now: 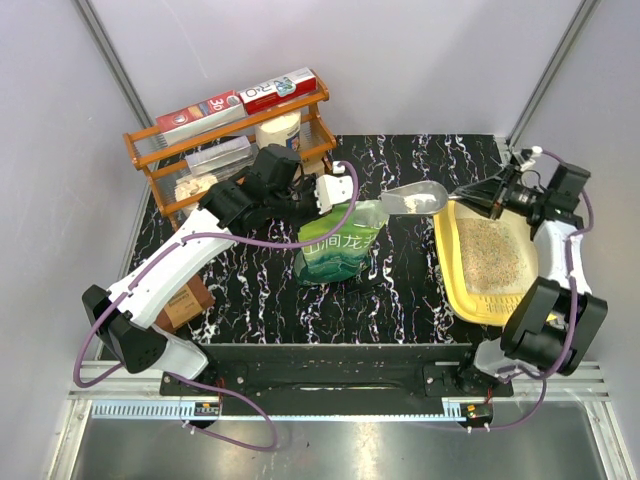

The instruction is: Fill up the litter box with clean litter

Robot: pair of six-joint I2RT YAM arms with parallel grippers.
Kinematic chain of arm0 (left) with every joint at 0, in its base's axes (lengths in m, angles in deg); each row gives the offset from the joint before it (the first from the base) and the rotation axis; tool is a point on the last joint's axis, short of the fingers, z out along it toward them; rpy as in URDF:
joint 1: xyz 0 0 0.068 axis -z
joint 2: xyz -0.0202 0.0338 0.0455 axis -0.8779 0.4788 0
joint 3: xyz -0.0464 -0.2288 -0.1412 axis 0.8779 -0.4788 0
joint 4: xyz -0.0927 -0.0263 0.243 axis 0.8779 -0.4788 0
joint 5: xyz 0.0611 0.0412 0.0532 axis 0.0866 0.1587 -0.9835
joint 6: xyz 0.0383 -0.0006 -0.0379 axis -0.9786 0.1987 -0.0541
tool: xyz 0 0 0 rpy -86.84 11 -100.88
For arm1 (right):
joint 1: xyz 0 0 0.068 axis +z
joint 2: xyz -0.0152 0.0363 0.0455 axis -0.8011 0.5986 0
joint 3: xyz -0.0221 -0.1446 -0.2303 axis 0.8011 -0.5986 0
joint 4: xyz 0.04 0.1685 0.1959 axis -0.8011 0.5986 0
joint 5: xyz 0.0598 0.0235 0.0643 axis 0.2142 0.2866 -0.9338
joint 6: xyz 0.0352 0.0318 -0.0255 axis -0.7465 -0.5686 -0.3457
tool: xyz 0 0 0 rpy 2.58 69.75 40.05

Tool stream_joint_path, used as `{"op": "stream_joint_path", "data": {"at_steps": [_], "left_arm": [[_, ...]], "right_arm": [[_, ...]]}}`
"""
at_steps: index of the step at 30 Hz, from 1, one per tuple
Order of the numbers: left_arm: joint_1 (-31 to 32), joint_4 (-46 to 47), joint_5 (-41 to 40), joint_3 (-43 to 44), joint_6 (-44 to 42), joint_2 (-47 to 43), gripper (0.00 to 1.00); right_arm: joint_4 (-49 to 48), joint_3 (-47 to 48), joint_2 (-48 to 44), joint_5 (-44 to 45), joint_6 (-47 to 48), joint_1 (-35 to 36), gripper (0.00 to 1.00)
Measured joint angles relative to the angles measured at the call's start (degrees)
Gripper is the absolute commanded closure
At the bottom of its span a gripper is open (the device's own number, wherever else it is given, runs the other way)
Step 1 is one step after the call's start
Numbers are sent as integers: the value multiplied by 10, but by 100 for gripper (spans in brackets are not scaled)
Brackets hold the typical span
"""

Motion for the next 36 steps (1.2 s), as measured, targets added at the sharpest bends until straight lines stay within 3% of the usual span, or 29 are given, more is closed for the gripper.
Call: {"op": "stream_joint_path", "data": {"at_steps": [7,14,22,36], "left_arm": [[-1,0,14,0,0,2,100],[-3,5,33,1,3,7,100],[-3,10,38,0,7,8,100],[-4,56,42,-38,20,-10,100]], "right_arm": [[-16,-49,-105,43,-16,-144,100],[16,-62,-134,78,35,-280,100],[188,-8,-134,213,253,-289,100],[269,24,-134,410,426,-291,100]]}}
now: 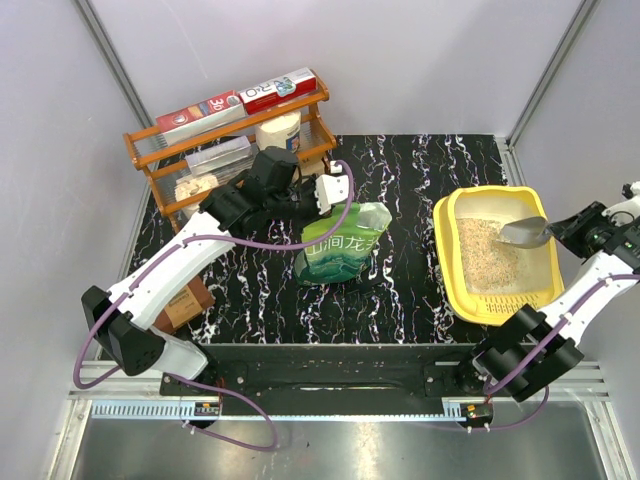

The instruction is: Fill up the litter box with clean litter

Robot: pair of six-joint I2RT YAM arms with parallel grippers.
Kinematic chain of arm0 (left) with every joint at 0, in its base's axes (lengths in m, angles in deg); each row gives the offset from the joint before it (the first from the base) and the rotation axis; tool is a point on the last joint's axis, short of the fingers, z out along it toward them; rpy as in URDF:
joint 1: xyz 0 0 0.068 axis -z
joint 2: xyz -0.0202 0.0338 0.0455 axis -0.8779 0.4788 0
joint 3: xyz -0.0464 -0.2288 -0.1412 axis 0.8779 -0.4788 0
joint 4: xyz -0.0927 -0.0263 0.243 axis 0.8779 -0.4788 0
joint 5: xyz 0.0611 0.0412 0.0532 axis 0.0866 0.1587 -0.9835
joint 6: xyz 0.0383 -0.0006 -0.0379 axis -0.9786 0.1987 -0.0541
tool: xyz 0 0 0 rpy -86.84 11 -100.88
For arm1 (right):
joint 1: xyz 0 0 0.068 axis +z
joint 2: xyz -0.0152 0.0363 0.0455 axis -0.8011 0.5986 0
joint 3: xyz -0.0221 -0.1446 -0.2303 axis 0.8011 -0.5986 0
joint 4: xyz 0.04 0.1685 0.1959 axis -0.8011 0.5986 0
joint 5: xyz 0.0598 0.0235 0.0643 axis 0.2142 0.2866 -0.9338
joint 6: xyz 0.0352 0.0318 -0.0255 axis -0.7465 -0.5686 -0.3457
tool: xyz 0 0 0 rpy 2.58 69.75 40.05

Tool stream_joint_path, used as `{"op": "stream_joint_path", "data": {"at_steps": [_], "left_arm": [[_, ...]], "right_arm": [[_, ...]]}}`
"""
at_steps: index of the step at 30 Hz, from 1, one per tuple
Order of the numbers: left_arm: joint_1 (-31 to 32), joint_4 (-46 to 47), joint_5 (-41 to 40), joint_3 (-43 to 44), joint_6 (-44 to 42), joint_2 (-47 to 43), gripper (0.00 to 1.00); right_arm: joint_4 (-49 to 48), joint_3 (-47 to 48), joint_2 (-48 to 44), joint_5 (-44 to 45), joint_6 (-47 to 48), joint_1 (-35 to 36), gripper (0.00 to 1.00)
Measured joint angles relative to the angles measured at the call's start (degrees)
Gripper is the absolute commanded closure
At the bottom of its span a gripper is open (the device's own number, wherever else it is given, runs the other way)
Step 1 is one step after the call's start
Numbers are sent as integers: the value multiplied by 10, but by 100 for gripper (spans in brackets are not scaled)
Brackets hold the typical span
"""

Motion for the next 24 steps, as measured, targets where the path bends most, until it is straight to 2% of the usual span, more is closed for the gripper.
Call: {"op": "stream_joint_path", "data": {"at_steps": [8,14,16,19,24], "left_arm": [[0,7,4,-3,8,0,100],[0,8,4,-3,13,0,100],[0,8,4,-3,13,0,100],[0,8,4,-3,13,0,100],[0,11,2,-10,13,-6,100]], "right_arm": [[26,70,0,75,132,25,100],[72,90,-16,136,236,158,99],[105,106,-30,120,251,192,100],[155,170,-35,73,249,204,100],[219,319,8,-63,222,253,100]]}}
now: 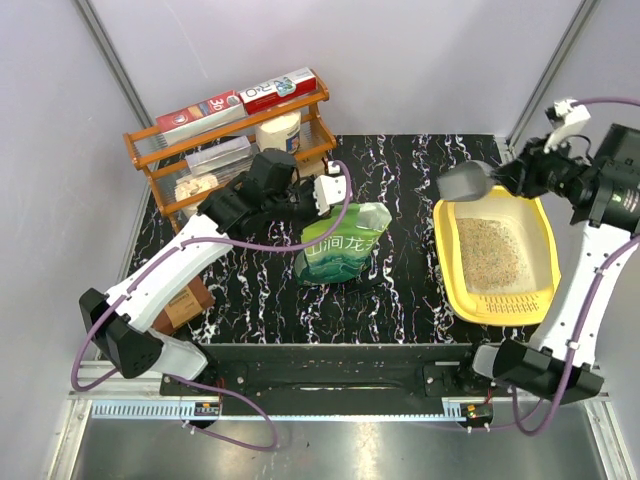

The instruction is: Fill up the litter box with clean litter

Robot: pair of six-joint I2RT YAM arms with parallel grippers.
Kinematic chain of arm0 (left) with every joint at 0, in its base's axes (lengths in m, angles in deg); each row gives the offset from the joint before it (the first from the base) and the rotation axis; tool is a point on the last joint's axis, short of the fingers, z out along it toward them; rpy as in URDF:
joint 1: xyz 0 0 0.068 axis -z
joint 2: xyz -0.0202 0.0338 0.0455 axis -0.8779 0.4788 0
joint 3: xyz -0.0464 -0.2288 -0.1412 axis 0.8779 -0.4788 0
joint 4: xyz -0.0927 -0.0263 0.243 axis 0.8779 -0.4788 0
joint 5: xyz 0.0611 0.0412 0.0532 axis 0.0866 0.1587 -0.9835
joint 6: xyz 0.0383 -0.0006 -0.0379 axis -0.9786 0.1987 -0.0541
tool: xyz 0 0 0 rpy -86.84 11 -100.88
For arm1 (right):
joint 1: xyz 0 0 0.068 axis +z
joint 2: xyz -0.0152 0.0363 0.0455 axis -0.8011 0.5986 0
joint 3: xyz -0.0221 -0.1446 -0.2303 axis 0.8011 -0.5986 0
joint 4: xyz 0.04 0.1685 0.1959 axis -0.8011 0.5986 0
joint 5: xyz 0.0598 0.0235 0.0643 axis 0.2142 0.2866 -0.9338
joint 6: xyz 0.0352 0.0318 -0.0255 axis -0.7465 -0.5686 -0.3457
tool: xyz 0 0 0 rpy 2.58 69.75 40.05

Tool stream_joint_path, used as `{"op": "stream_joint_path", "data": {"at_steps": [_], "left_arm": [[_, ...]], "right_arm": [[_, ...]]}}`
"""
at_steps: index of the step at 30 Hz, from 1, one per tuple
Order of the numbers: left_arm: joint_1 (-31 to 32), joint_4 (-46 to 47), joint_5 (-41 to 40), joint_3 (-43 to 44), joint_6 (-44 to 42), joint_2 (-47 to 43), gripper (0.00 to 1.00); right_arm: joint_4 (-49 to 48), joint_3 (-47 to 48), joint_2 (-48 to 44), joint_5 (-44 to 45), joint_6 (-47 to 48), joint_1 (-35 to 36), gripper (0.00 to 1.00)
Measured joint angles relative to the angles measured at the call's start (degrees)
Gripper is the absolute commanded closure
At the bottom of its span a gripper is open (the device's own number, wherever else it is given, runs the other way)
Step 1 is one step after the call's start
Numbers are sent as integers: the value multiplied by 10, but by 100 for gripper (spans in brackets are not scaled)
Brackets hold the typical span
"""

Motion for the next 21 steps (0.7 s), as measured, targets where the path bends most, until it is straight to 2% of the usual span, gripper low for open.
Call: {"op": "stream_joint_path", "data": {"at_steps": [4,7,14,21], "left_arm": [[0,8,-2,-14,-1,-12,100],[0,17,-4,-23,-1,-16,100],[0,18,-7,-23,-1,-17,100],[0,16,-12,-23,-1,-19,100]], "right_arm": [[18,44,45,-71,-23,91,100],[20,46,75,-90,-42,155,100],[21,73,139,-87,-53,263,100],[30,84,157,-52,18,332,100]]}}
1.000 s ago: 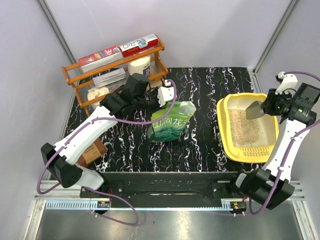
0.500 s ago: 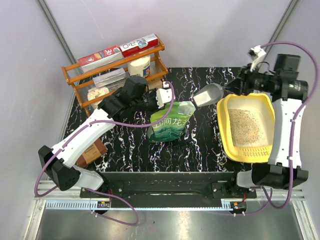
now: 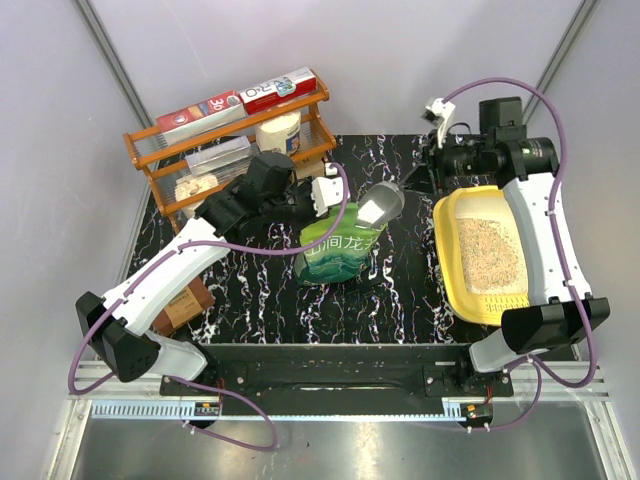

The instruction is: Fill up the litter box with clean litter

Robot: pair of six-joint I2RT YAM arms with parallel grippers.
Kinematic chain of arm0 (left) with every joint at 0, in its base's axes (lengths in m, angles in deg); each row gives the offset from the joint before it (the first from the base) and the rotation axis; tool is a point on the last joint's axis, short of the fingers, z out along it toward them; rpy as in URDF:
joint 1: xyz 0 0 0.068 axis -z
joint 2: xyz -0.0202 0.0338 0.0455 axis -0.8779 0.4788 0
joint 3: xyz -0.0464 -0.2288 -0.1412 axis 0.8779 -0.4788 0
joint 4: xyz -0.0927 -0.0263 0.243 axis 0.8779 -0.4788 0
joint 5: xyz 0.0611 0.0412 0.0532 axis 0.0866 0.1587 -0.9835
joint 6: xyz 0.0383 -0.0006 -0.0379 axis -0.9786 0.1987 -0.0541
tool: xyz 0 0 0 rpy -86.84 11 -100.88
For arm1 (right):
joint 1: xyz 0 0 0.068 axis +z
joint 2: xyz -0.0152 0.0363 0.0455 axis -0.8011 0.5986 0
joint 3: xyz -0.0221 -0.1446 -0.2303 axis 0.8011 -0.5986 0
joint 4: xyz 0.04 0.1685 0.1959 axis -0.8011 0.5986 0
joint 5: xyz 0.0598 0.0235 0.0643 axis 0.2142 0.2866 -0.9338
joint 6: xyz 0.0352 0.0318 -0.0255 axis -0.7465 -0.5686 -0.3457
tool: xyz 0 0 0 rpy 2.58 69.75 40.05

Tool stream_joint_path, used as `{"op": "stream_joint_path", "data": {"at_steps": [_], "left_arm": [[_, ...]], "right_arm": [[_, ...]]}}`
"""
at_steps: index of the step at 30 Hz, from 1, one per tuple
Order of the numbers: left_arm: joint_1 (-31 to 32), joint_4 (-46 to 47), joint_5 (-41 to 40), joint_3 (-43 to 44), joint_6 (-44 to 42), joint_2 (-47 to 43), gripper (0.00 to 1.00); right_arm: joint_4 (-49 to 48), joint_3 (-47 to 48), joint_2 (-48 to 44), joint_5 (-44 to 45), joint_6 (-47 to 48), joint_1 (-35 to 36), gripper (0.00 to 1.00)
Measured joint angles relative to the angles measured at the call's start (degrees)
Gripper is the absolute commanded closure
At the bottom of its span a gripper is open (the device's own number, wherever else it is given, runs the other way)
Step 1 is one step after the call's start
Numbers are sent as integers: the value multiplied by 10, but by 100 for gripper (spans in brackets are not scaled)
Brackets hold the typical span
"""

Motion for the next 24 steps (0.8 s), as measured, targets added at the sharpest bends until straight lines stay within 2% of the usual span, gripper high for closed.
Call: {"op": "stream_joint_path", "data": {"at_steps": [6,9,17,24], "left_arm": [[0,-2,0,0,1,-2,100],[2,-6,0,0,4,-4,100],[2,-5,1,-6,10,-10,100],[2,-3,1,-6,18,-10,100]], "right_arm": [[31,-15,14,45,99,72,100],[22,-32,14,79,93,111,100],[-43,-71,35,221,-172,152,100],[-50,-71,57,377,-284,208,100]]}}
